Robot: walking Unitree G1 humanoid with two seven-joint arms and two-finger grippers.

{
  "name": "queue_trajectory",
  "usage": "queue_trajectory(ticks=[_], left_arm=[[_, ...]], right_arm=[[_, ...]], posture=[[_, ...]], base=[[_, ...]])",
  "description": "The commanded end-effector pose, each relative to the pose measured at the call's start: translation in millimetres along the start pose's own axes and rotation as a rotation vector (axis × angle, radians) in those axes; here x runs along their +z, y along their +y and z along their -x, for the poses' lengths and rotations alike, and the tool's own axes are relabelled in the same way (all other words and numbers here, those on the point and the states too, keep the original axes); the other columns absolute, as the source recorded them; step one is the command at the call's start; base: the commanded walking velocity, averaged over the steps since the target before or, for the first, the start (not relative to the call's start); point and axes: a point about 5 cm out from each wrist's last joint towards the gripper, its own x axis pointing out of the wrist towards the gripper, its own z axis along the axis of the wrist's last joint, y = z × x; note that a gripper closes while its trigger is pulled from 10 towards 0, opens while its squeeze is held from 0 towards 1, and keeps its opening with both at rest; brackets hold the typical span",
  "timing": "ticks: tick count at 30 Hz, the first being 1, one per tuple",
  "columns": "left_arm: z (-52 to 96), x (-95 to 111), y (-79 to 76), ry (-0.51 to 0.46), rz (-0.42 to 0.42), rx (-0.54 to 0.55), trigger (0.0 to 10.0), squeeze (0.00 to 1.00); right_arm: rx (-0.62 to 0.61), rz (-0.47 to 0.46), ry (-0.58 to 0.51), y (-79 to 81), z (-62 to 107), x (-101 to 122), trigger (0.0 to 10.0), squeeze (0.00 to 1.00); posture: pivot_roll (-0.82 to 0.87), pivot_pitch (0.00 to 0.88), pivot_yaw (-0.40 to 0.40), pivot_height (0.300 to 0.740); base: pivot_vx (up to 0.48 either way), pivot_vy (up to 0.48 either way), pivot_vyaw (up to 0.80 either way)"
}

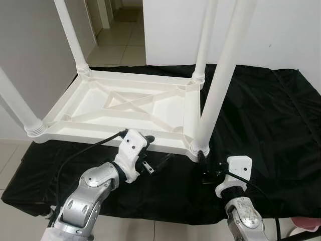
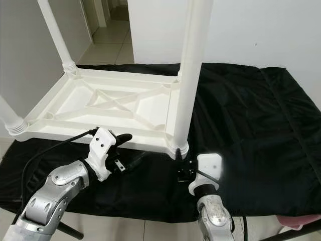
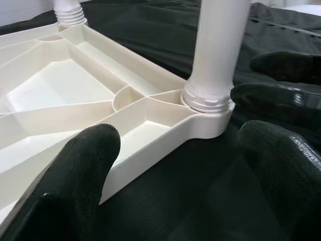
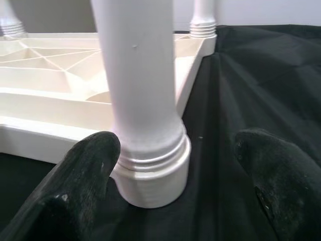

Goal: Building children table

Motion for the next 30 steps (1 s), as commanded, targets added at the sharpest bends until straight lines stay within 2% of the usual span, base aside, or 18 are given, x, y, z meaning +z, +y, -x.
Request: queue_trajectory(ticks=[1,7,10,18,25,30], left_arm=[[3.9,4,11.2,-0.003,-0.022,0.097,10.0,0.00],[3.3,5,16.3,-0.007,-0.035,0.133,10.0,0.00],[2.6,6,22.3,-0.023,-0.028,0.167,10.0,0.00],[1.9,2,24.2,-0.010,-0.040,0.172,10.0,0.00],[-4.3,-1,24.6,-0.011,-0.036,0.179,10.0,0.00],[-8.1,-3,27.6,-0.007,-0.047,0.211,10.0,0.00]], right_arm=[[0.041,-0.009,-0.007,3.8,1.2,0,10.0,0.00],[0.106,-0.024,-0.012,12.0,-1.0,0,10.0,0.00],[0.196,-0.036,-0.013,21.8,0.2,0,10.0,0.00],[0.288,-0.048,0.008,28.6,2.8,-5,10.0,0.00],[0.446,-0.085,0.038,37.9,-5.0,-6,10.0,0.00],[0.461,-0.111,0.038,38.6,-14.1,-6,10.0,0.00]], posture=[[-0.05,0.057,0.048,0.740],[-0.05,0.044,0.038,0.740],[-0.05,0.027,0.027,0.740],[-0.04,0.000,0.016,0.740],[-0.05,0.000,0.014,0.740],[-0.06,0.000,0.018,0.740]], base=[[0.000,0.000,0.00],[0.000,0.000,0.00],[0.000,0.000,0.00],[0.000,0.000,0.00],[0.000,0.000,0.00],[0.000,0.000,0.00]])
